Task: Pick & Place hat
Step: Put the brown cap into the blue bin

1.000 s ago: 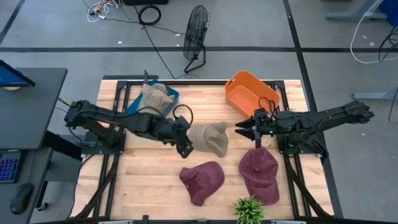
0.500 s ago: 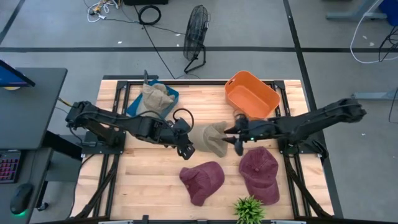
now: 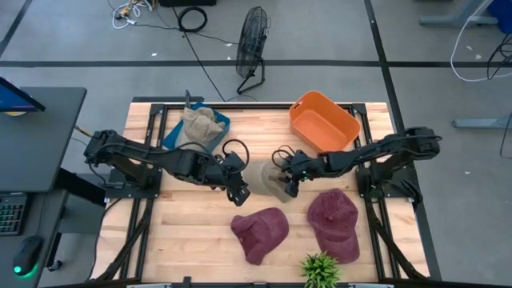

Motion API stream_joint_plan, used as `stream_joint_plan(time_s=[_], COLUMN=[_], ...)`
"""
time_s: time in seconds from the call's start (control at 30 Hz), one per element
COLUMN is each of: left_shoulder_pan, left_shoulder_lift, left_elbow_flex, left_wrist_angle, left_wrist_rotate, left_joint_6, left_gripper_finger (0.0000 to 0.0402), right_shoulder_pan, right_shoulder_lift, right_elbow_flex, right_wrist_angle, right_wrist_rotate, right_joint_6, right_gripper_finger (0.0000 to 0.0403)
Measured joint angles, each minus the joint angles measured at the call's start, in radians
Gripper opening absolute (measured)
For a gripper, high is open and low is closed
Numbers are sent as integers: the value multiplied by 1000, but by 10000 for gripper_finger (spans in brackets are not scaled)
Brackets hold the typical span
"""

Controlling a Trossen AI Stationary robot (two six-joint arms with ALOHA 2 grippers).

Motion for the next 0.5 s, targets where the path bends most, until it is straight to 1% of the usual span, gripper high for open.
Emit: stream_joint_plan(time_s=[0.17, 0.23, 0.37, 0.43, 0.5], left_shoulder_pan=[0, 0, 0, 0, 0], left_shoulder_lift=[0, 0, 0, 0, 0], left_elbow_flex=[0, 0, 0, 0, 0], left_wrist_angle=[-6, -6, -6, -6, -6], left_wrist_rotate=[0, 0, 0, 0, -2], left_joint_6=[4, 4, 4, 4, 4], left_gripper_finger=[165, 165, 165, 165, 165], right_shoulder_pan=[-16, -23, -41, -46, -46], right_shoulder_lift=[55, 75, 134, 158, 167], right_elbow_flex=[0, 0, 0, 1, 4], right_wrist_angle=[5, 9, 21, 28, 28], right_wrist_rotate=[82, 97, 58, 20, -4], right_joint_6=[-31, -64, -102, -102, -72], right_gripper_finger=[185, 185, 172, 152, 121])
